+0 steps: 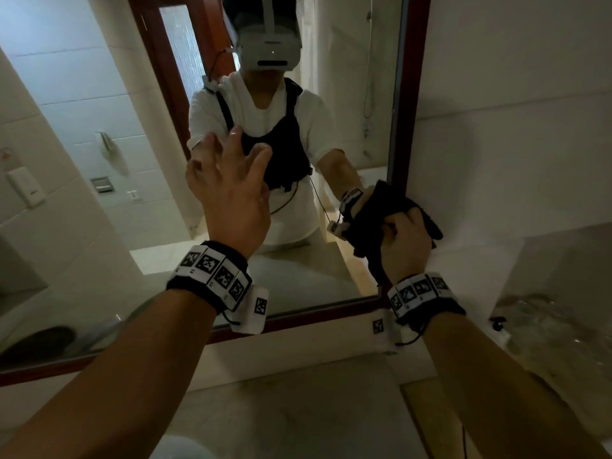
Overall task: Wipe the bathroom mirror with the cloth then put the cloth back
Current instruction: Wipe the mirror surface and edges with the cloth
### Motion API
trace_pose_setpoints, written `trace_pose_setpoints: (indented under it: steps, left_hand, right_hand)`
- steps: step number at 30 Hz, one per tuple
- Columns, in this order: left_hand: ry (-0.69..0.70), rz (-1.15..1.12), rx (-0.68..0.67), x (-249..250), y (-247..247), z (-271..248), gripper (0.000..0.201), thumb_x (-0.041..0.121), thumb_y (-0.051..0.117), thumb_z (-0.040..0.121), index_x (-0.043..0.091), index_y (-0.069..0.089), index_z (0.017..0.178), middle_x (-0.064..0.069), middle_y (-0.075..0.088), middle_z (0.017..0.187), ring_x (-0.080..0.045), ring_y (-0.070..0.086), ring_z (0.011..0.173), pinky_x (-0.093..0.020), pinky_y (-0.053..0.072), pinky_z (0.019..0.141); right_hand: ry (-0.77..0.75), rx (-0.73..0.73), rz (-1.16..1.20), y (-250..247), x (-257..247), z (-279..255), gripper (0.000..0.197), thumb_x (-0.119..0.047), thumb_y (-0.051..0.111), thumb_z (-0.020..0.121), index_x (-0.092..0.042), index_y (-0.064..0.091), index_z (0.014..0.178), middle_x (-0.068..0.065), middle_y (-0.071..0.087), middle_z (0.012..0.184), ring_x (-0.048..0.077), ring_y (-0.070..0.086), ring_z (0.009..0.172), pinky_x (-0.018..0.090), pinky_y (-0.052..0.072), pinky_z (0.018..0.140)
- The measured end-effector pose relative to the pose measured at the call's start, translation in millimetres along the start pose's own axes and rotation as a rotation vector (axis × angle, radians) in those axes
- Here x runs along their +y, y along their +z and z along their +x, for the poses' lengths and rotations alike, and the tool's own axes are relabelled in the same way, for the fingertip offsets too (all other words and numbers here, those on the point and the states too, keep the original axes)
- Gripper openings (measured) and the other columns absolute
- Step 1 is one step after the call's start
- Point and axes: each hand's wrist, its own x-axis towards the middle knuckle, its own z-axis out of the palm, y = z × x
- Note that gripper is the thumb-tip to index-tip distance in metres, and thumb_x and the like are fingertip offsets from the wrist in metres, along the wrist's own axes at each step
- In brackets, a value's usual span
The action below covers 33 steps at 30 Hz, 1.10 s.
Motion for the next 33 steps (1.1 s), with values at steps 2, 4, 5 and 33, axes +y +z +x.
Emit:
trace_pose_setpoints:
  steps: [2, 4, 5, 33]
  left_hand:
    - [0.000, 0.012, 0.018, 0, 4, -1, 0.054, 0.037, 0.047, 0.088, 0.033, 0.045, 0.143, -0.007, 0.026, 0.159, -0.039, 0.016, 0.147, -0.053, 0.017, 0.111]
    - [-0.006, 0.007, 0.048, -2, 7, -1, 0.055, 0.038, 0.050, 0.088, 0.032, 0.046, 0.143, -0.007, 0.027, 0.159, -0.039, 0.017, 0.146, -0.053, 0.018, 0.112]
    - [-0.008, 0.003, 0.061, -2, 10, -1, 0.056, 0.037, 0.052, 0.087, 0.032, 0.047, 0.143, -0.007, 0.028, 0.159, -0.039, 0.017, 0.146, -0.054, 0.020, 0.111]
    - [-0.092, 0.031, 0.009, 11, -29, 40, 0.053, 0.037, 0.056, 0.085, 0.032, 0.047, 0.137, -0.007, 0.042, 0.143, -0.036, 0.038, 0.125, -0.052, 0.036, 0.094]
  right_hand:
    - [0.046, -0.072, -0.026, 8, 20, -25, 0.008, 0.000, 0.060, 0.086, 0.000, 0.067, 0.087, 0.019, 0.060, 0.105, 0.036, 0.061, 0.079, 0.036, 0.050, 0.062]
    - [0.071, -0.142, -0.041, 14, 37, -49, 0.006, 0.001, 0.060, 0.087, 0.000, 0.067, 0.087, 0.019, 0.059, 0.103, 0.037, 0.060, 0.078, 0.036, 0.050, 0.060]
    - [0.080, -0.166, -0.047, 17, 43, -59, 0.006, 0.001, 0.060, 0.088, 0.000, 0.066, 0.087, 0.019, 0.059, 0.103, 0.037, 0.060, 0.076, 0.037, 0.051, 0.059]
    - [-0.112, -0.041, 0.052, -36, -45, 59, 0.009, 0.003, 0.058, 0.087, 0.002, 0.067, 0.086, 0.021, 0.061, 0.104, 0.035, 0.061, 0.080, 0.034, 0.049, 0.067]
